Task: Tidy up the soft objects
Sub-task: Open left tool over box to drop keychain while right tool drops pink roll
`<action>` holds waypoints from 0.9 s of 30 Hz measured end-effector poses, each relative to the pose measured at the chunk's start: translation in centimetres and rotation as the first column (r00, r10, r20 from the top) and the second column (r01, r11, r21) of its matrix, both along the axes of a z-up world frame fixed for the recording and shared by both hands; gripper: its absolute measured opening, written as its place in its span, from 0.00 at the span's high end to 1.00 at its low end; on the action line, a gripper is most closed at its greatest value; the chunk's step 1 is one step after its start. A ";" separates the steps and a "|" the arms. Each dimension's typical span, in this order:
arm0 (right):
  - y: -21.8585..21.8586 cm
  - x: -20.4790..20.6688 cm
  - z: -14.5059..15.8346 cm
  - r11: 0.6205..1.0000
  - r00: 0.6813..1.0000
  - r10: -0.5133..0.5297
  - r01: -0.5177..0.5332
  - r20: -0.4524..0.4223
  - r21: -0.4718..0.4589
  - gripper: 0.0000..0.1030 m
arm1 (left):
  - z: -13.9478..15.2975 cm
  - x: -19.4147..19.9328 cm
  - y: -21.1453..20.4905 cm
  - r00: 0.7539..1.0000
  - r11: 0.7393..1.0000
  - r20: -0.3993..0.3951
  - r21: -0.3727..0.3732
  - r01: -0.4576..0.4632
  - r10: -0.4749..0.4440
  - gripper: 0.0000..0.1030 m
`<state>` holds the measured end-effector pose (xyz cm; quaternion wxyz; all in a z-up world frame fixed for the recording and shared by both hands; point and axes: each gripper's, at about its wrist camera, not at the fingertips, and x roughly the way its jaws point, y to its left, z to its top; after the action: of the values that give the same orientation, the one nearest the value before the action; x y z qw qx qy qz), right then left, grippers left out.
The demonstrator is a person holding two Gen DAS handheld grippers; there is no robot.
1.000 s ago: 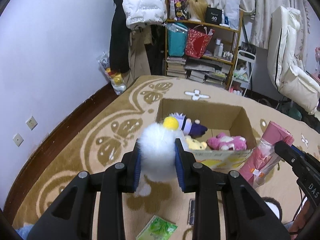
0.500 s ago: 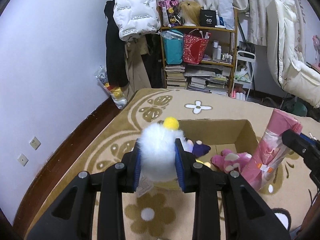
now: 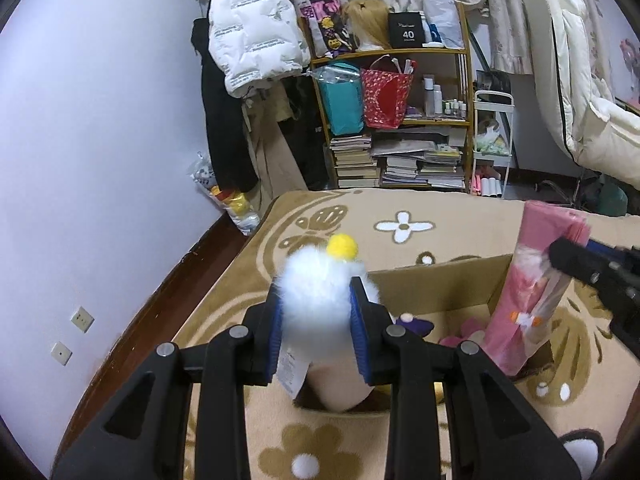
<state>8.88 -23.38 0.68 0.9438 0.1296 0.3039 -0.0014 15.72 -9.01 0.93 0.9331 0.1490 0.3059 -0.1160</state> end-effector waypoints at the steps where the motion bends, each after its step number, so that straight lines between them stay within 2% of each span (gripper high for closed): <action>1: -0.1 0.2 -0.3 1.000 1.000 -0.002 0.002 -0.005 0.000 0.84 | -0.2 0.1 -0.3 1.000 1.000 0.000 0.004 0.002 -0.002 0.72; 10: -2.2 2.0 -4.0 0.996 0.997 -0.002 0.008 -0.073 0.086 0.84 | -3.3 1.4 -2.6 0.999 0.998 -0.039 0.060 0.017 -0.014 0.70; 12: -2.8 2.3 -5.0 0.993 0.995 -0.006 0.017 -0.096 0.113 0.81 | -3.8 1.7 -2.7 0.999 0.998 -0.052 0.065 0.009 -0.006 0.69; 17: -3.5 2.7 -6.0 0.990 0.993 -0.010 0.026 -0.116 0.140 0.81 | -4.3 2.3 -2.4 0.996 0.998 -0.090 0.056 0.006 -0.001 0.61; 18: -3.6 2.7 -6.1 0.990 0.993 -0.009 0.025 -0.119 0.137 0.79 | -4.3 2.3 -2.2 0.996 0.998 -0.093 0.055 0.007 -0.002 0.58; 20: -3.5 2.8 -6.1 0.992 0.992 -0.008 0.024 -0.124 0.124 0.72 | -4.2 2.1 -2.0 0.996 0.998 -0.084 0.059 -0.001 0.006 0.42; 21: -3.5 2.7 -6.1 0.993 0.992 -0.010 0.025 -0.124 0.117 0.66 | -4.1 2.0 -1.9 0.997 0.998 -0.076 0.060 -0.003 0.008 0.40; 23: -3.5 2.5 -6.0 0.993 0.992 -0.013 0.027 -0.123 0.115 0.58 | -3.9 1.7 -1.6 0.997 0.998 -0.073 0.063 -0.007 0.012 0.26; 25: -3.4 2.2 -5.7 0.993 0.992 -0.018 0.032 -0.123 0.118 0.44 | -3.6 1.5 -1.4 0.997 0.998 -0.070 0.062 -0.020 0.024 0.15; 26: -3.4 2.0 -5.6 0.992 0.992 -0.019 0.034 -0.121 0.119 0.41 | -3.4 1.5 -1.1 0.997 0.998 -0.068 0.062 -0.026 0.031 0.09; 27: -3.4 1.8 -5.4 0.992 0.993 -0.020 0.034 -0.119 0.120 0.36 | -3.2 1.3 -0.9 0.997 0.998 -0.062 0.060 -0.034 0.038 0.07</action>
<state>10.68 -26.76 -4.77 0.9146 0.1907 0.3567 -0.0034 17.05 -9.88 -2.24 0.9201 0.1672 0.3413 -0.0947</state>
